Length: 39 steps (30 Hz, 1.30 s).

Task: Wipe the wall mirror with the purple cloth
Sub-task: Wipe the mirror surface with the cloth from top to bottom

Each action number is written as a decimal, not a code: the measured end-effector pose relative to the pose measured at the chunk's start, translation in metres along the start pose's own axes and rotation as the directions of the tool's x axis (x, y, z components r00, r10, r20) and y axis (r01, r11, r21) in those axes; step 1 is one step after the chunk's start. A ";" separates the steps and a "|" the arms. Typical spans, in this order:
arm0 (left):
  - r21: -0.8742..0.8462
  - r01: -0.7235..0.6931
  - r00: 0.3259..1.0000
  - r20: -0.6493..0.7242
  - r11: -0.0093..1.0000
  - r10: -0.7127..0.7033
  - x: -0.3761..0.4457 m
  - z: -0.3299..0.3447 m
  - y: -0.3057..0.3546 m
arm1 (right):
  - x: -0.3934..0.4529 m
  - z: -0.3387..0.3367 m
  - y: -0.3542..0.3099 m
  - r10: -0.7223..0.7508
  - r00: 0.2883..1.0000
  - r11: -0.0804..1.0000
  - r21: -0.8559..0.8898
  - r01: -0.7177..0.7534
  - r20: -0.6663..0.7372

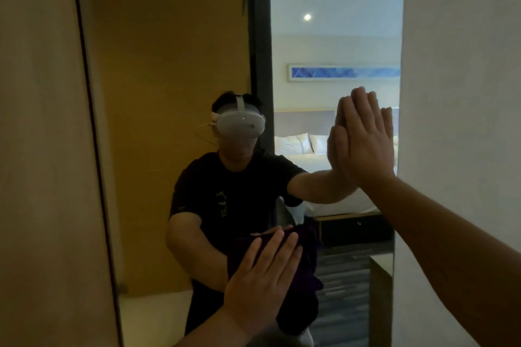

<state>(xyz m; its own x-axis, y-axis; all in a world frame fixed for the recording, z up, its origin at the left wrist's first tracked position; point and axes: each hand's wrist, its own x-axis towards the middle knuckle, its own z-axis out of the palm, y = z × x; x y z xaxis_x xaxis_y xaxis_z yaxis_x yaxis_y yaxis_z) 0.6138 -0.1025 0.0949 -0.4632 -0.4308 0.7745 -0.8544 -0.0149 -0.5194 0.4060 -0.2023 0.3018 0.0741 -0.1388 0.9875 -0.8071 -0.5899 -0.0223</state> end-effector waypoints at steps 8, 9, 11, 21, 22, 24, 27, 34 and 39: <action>-0.090 0.135 0.983 -0.111 0.987 -0.145 0.029 -0.025 0.004 | -0.006 -0.028 0.064 0.025 0.998 1.000 -0.018 -0.024 0.065; -0.111 0.183 0.967 -0.159 0.977 -0.199 0.048 -0.031 -0.002 | -0.006 -0.026 0.069 -0.002 0.996 1.000 -0.025 0.004 0.091; -0.130 0.265 0.923 -0.252 0.955 -0.290 0.108 -0.047 -0.022 | -0.007 -0.017 0.072 -0.035 0.993 0.999 -0.008 0.036 0.110; 0.077 0.342 0.919 -0.234 0.937 -0.317 0.393 -0.133 -0.120 | -0.010 0.006 0.082 -0.086 0.996 0.984 0.160 0.079 0.040; 0.105 0.313 0.936 -0.205 0.944 -0.287 0.391 -0.129 -0.119 | -0.011 0.006 0.082 -0.085 0.996 0.981 0.175 0.080 0.023; 0.124 0.274 0.953 -0.170 0.954 -0.252 0.367 -0.117 -0.107 | -0.010 0.006 0.082 -0.079 0.997 0.978 0.191 0.079 -0.006; 0.142 0.188 0.978 -0.123 0.972 -0.171 0.297 -0.087 -0.064 | -0.010 0.003 0.080 -0.063 0.998 0.981 0.182 0.063 -0.007; 0.119 0.027 1.000 -0.018 0.993 -0.025 0.103 -0.006 0.055 | -0.011 0.000 0.076 -0.032 0.999 0.990 0.141 0.030 0.010; 0.115 0.027 0.999 0.027 0.993 -0.030 0.088 -0.002 0.065 | -0.010 -0.007 0.077 -0.056 0.997 0.988 0.150 0.048 0.051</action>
<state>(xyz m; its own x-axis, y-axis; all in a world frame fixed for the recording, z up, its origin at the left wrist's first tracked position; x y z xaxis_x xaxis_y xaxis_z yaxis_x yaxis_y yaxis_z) 0.5166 -0.1394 0.1300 -0.4309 -0.4545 0.7796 -0.8339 -0.1297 -0.5365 0.3395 -0.2407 0.2909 0.1492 -0.1455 0.9780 -0.7056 -0.7086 0.0022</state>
